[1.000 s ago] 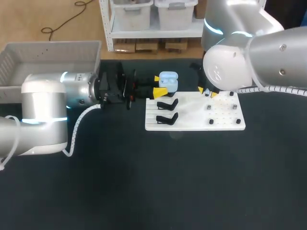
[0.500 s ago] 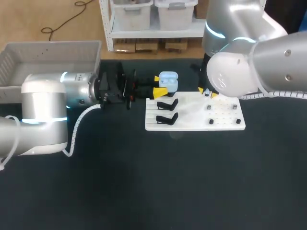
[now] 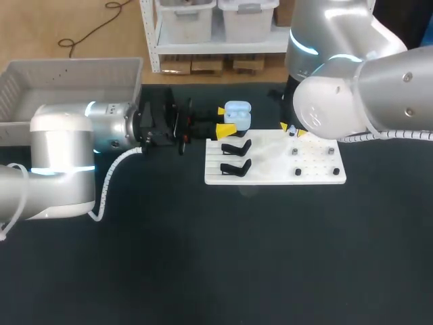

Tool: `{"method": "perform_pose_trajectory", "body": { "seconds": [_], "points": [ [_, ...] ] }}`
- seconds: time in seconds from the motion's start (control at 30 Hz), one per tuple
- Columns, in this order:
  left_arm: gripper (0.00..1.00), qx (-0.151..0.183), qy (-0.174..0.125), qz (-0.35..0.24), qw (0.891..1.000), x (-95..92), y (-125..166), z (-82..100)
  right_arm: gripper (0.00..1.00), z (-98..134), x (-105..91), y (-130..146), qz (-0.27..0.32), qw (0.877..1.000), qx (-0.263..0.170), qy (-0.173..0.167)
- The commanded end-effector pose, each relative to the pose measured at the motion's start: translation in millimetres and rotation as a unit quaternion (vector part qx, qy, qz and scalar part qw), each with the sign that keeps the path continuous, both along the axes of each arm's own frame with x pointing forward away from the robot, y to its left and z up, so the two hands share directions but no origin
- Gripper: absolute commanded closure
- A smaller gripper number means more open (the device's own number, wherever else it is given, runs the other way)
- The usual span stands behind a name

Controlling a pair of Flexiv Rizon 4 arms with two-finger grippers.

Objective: Pick up each earbud case from the left stands, insert the matching earbuds, close the lid, and place the case in the box.

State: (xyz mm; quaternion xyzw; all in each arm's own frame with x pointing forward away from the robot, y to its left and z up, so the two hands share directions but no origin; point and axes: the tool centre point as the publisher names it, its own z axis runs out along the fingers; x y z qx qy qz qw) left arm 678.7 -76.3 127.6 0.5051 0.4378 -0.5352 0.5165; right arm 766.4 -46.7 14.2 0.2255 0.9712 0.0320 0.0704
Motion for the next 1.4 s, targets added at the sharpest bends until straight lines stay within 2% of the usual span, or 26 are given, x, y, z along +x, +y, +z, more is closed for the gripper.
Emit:
{"method": "perform_pose_trajectory", "body": {
  "seconds": [0.03,0.13,0.27,0.37,0.6,0.87,1.13,1.27,1.4],
  "points": [
    [1.0,0.0,0.0,-0.001,1.0,1.0,-0.3,-0.7,0.72,-0.9,-0.1,1.8,0.001,1.0,0.001,0.003],
    [1.0,0.0,0.0,-0.001,1.0,1.0,-0.3,-0.7,0.73,-2.3,-0.1,3.1,0.002,1.0,0.0,0.006],
    [1.0,0.0,0.0,-0.001,1.0,1.0,-0.3,-0.7,0.92,-2.5,-0.1,3.2,0.002,1.0,0.0,0.008],
    [1.0,0.0,0.0,-0.001,1.0,1.0,-0.3,-0.7,1.0,-2.5,-0.4,3.3,0.002,1.0,-0.001,0.01],
    [1.0,0.0,0.0,-0.001,1.0,1.0,-0.3,-0.7,1.0,3.4,-5.5,1.4,-0.001,1.0,-0.001,0.009],
    [1.0,0.0,0.0,-0.001,1.0,1.0,-0.3,-0.7,1.0,32.0,-20.3,1.5,0.003,1.0,-0.007,-0.021],
    [1.0,0.0,0.0,-0.001,1.0,1.0,-0.3,-0.7,1.0,75.2,-38.8,-2.2,0.01,0.999,-0.002,-0.036],
    [1.0,0.0,0.0,-0.001,1.0,1.0,-0.3,-0.7,1.0,98.2,-46.6,-2.9,0.035,0.999,0.025,-0.011],
    [1.0,0.0,0.0,-0.001,1.0,1.0,-0.3,-0.7,1.0,120.6,-57.5,-1.4,0.05,0.998,0.033,-0.006]
  ]
}}
